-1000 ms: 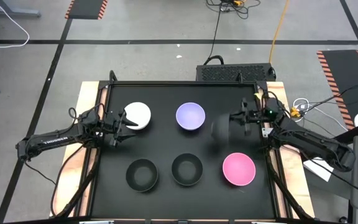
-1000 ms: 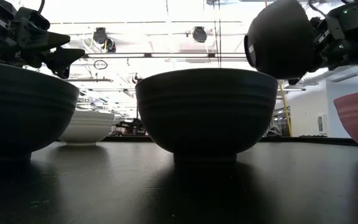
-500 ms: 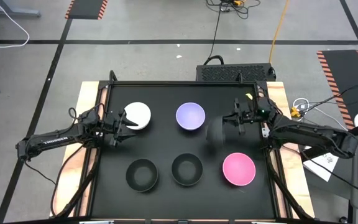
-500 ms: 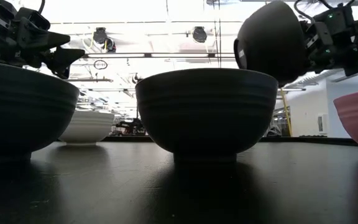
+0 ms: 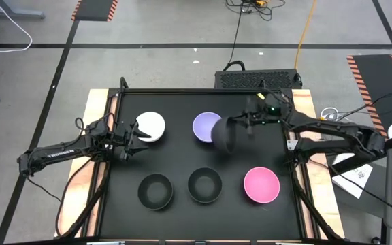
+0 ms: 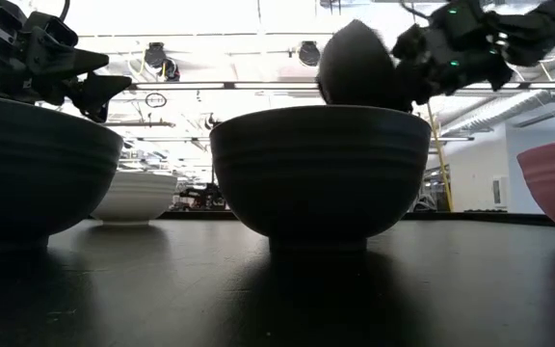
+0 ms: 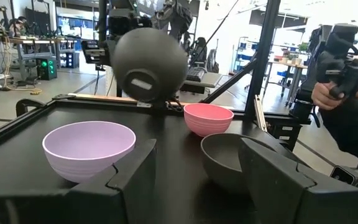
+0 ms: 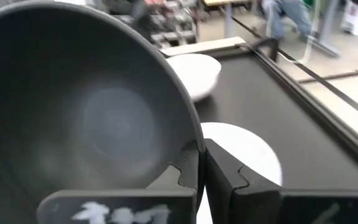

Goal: Nest bowls inside each other
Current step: Stack the top right black bowl on top of the purple bowl

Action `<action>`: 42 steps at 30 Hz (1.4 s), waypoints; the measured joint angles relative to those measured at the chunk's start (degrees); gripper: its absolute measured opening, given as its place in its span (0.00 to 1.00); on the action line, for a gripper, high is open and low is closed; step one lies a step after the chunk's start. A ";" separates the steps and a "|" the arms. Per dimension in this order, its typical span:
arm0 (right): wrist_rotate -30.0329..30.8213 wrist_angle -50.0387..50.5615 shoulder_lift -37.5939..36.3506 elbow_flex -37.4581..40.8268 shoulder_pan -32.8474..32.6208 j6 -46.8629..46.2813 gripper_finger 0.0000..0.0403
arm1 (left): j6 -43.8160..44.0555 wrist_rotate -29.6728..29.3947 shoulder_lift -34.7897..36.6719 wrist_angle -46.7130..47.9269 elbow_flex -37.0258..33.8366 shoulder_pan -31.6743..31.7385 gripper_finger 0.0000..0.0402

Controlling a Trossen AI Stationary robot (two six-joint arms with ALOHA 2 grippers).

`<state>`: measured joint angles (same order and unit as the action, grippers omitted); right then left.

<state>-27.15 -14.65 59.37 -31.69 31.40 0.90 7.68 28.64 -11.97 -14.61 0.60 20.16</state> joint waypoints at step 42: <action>5.04 53.37 32.55 -50.73 2.51 10.19 0.00 | -2.69 1.93 0.00 1.71 0.00 0.00 0.57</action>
<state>-22.11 38.72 91.92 -82.42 33.90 11.09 4.99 30.57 -11.97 -12.90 0.60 20.16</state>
